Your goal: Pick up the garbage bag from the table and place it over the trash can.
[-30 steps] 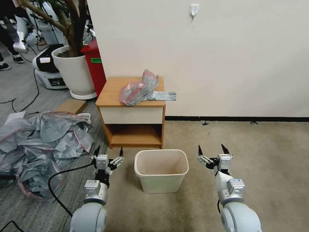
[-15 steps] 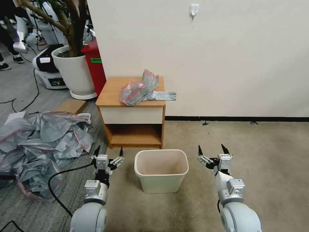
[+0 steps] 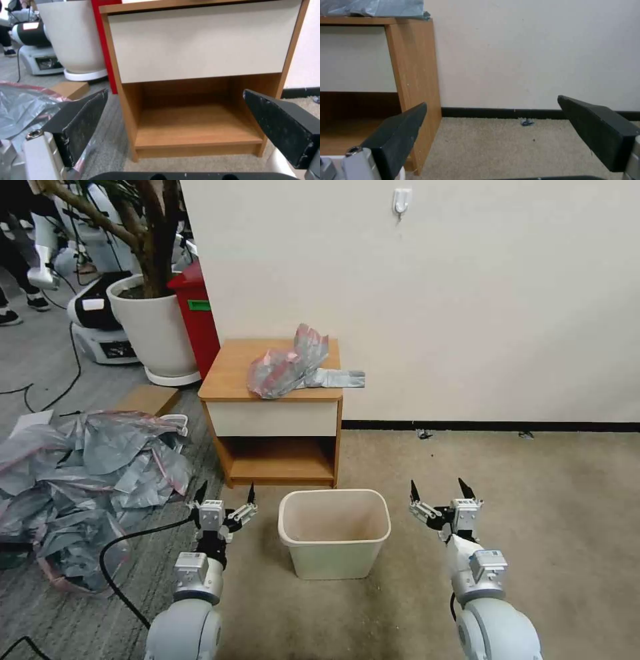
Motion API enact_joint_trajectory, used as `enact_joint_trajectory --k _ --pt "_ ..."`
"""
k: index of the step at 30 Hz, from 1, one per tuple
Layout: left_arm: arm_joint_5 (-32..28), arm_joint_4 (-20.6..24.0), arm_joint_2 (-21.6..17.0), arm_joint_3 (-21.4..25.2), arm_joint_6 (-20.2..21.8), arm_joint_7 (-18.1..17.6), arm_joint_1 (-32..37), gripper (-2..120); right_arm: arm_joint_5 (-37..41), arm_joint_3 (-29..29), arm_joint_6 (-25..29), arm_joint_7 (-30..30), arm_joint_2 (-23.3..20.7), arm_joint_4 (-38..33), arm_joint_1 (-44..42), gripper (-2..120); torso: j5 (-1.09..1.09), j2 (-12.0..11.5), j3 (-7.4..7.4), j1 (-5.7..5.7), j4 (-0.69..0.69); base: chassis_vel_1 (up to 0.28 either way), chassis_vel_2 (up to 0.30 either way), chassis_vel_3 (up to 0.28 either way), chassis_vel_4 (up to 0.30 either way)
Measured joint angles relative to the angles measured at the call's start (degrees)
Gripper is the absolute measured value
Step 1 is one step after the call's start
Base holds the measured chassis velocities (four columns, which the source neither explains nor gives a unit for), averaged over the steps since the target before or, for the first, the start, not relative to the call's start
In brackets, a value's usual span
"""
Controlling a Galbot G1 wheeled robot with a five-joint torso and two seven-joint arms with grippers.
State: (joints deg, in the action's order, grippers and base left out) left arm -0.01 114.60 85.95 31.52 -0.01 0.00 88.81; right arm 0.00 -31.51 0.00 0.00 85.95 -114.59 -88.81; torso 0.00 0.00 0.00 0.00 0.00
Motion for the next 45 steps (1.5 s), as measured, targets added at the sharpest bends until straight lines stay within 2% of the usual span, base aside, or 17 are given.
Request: enact_joint_trajectory --k 35,37,40,41,44,45 --pt "-0.07 0.26 -0.03 0.0 0.11 -0.01 0.15 100 0.05 -0.02 -0.1 0.0 0.0 -0.1 -0.04 100 0.0 0.0 0.0 0.0 0.0 0.0 0.0 0.0 0.0" --pt "-0.46 0.93 -0.14 0.06 0.61 -0.05 0.51 100 0.35 -0.17 -0.62 0.04 -0.01 -0.7 -0.26 100 0.0 0.0 0.0 0.0 0.0 0.0 0.0 0.0 0.0" --pt "-3.71 6.5 -1.12 0.88 4.62 -0.58 3.81 100 2.71 -1.72 -4.81 0.96 -0.18 -5.71 -2.24 100 0.0 0.0 0.0 0.0 0.0 0.0 0.0 0.0 0.0" --pt "-3.71 6.5 -1.12 0.88 4.62 -0.58 3.81 100 2.71 -1.72 -4.81 0.96 -0.18 -5.71 -2.24 100 0.0 0.0 0.0 0.0 0.0 0.0 0.0 0.0 0.0" --pt "-8.01 13.72 -2.4 1.87 10.32 -1.24 8.06 100 5.97 -3.77 -10.57 2.21 -0.41 -12.48 -4.98 100 0.0 0.0 0.0 0.0 0.0 0.0 0.0 0.0 0.0" --pt "-8.01 13.72 -2.4 1.87 10.32 -1.24 8.06 100 5.97 -3.77 -10.57 2.21 -0.41 -12.48 -4.98 100 0.0 0.0 0.0 0.0 0.0 0.0 0.0 0.0 0.0"
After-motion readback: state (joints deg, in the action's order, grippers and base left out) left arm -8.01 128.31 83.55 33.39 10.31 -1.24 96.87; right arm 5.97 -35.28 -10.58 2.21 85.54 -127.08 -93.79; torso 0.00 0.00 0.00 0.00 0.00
